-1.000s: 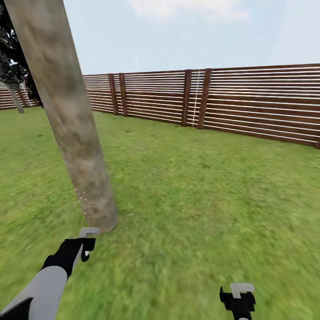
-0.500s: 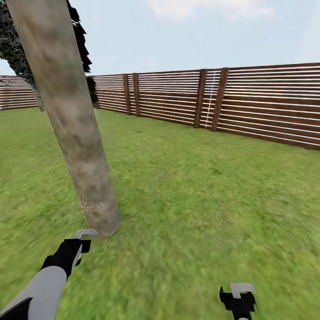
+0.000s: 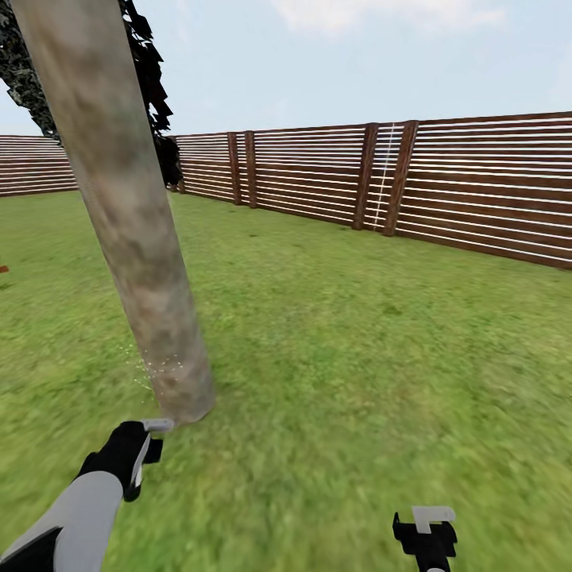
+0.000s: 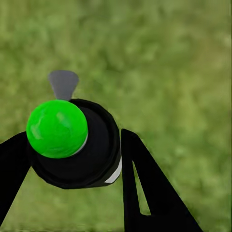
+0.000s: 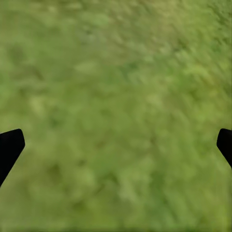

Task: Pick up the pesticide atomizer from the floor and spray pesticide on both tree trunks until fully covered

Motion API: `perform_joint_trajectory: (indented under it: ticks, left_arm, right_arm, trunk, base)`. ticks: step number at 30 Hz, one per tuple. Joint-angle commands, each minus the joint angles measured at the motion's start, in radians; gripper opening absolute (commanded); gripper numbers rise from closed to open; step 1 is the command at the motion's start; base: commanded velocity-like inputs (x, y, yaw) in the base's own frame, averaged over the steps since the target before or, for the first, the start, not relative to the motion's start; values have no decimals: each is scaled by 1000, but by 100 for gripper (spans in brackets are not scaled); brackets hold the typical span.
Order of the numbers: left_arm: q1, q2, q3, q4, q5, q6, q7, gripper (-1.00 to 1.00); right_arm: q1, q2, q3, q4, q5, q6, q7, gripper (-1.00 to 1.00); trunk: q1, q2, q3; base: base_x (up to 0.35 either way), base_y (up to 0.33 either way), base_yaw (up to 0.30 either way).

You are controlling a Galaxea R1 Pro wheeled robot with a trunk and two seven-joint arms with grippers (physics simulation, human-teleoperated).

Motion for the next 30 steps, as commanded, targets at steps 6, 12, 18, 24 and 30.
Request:
perform_joint_trajectory:
  ticks: [6, 12, 18, 24, 30]
  left_arm:
    - [10, 0, 1, 10, -6, 14, -2, -100]
    - [10, 1, 1, 12, -5, 11, 0, -100]
    - [11, 0, 1, 14, -1, 0, 0, -100]
    - [11, -15, 2, 13, 0, -4, -2, -100]
    - [-6, -74, -14, -45, -3, -7, 7, -100]
  right_arm:
    - [-1, 0, -7, 1, 10, -4, -5, 100]
    - [-1, 0, -7, 0, 10, -4, -4, 100]
    - [-1, 0, -7, 1, 10, -6, -4, 100]
    - [-1, 0, -7, 1, 10, -6, -4, 100]
    - [-1, 0, -7, 1, 10, -6, -5, 100]
  trunk:
    - [0, 0, -1]
    - [0, 0, -1]
    - [0, 0, -1]
    - [0, 0, -1]
    - [0, 0, -1]
  base:
    - [124, 0, 0]
    - [314, -94, 107]
    - [191, -200, 271]
    - [-132, -244, 278]
    - [-297, -104, 207]
